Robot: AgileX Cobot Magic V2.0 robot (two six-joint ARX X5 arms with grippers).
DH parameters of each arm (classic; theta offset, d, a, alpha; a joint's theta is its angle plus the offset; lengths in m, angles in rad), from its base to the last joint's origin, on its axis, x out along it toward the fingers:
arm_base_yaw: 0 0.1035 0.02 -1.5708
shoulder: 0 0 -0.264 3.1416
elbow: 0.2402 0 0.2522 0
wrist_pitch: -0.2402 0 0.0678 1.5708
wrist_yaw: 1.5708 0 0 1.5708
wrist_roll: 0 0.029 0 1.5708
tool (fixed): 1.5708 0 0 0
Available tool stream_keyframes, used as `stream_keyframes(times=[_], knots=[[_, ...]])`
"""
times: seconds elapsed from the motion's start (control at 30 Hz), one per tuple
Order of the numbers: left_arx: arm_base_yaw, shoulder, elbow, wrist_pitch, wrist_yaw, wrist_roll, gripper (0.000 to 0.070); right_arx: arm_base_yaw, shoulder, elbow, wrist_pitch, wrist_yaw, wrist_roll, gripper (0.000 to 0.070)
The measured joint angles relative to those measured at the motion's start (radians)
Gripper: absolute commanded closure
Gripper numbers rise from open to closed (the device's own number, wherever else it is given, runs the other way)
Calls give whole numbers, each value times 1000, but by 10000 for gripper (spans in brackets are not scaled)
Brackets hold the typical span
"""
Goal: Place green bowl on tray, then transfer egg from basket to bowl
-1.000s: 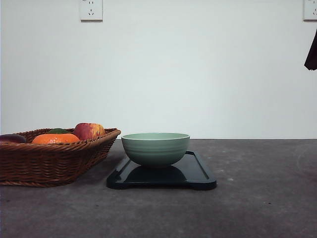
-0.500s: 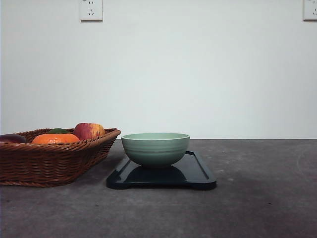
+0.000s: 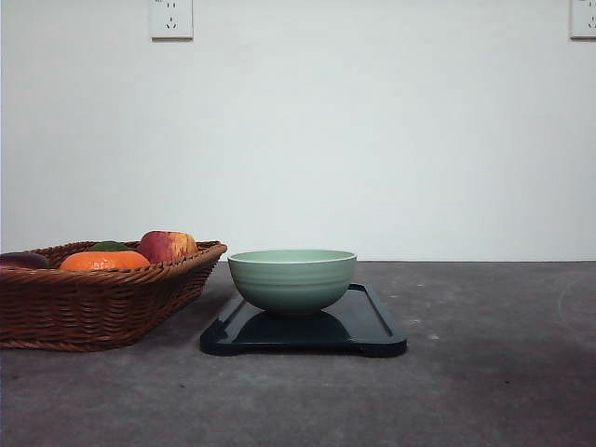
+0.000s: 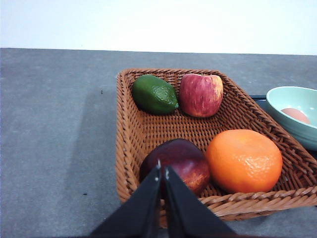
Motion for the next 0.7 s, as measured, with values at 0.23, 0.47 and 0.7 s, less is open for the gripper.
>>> stream_keyframes(times=[0.23,0.47,0.7], knots=[[0,0,0,0,0,0,700,-11,-75,-20,40,1,-11,682],[0,0,0,0,0,0,700,-13,-74,-24,36,1,-10,681],[0,0,0,0,0,0,700,-13,-74,-24,36,1,-10,682]])
